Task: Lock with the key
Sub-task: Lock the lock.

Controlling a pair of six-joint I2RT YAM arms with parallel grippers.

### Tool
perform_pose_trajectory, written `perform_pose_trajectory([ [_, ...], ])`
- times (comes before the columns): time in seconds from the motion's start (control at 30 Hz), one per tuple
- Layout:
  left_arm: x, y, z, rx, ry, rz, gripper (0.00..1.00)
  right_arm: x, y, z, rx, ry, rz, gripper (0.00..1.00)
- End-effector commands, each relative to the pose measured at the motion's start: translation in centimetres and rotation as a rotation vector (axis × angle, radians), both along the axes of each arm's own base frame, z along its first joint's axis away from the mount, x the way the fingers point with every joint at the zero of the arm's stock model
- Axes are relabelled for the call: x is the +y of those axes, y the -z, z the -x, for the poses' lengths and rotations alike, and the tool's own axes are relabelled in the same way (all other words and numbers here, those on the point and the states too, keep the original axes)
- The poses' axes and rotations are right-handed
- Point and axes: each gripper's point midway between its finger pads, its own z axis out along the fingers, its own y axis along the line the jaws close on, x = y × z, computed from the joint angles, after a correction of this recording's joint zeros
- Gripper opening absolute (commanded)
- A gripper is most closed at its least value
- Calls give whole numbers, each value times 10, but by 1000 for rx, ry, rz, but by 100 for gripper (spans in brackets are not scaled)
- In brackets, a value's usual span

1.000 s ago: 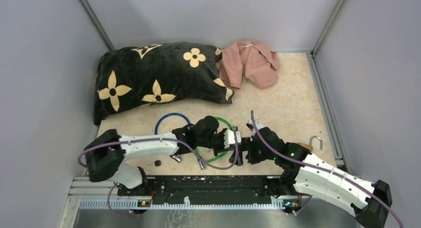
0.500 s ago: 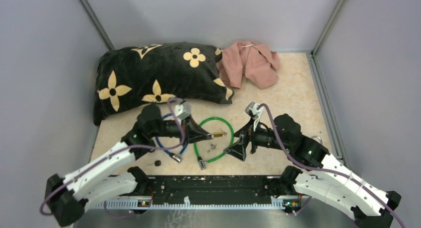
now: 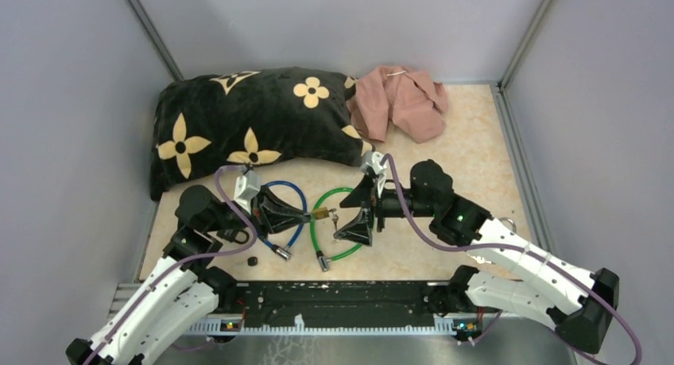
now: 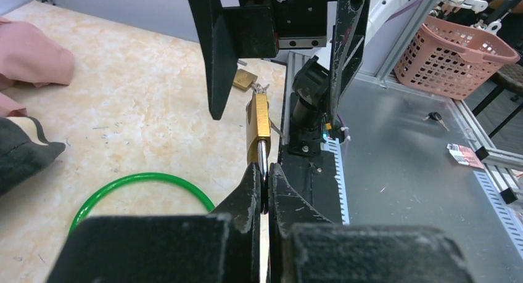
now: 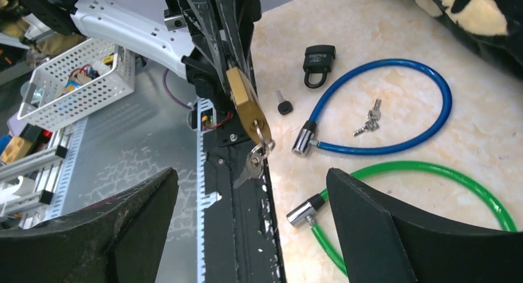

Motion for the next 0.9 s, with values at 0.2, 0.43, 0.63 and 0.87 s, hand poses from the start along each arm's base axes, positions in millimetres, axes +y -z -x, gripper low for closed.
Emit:
perform_pose_trajectory([
  [0.2, -3, -18, 3, -68, 85, -35, 0, 18, -55, -4, -195, -104, -118, 68],
  [0.43, -8, -23, -1, -69, 110, -25, 0, 25, -53, -7, -189, -108, -150, 65],
  [0.63, -9, -25, 1, -74, 121, -14, 0, 31, -47, -8, -153, -118, -174, 53],
  [0.87, -10, -25, 1, -63, 125, -5, 0, 34, -32, -5, -100, -145, -143, 52],
])
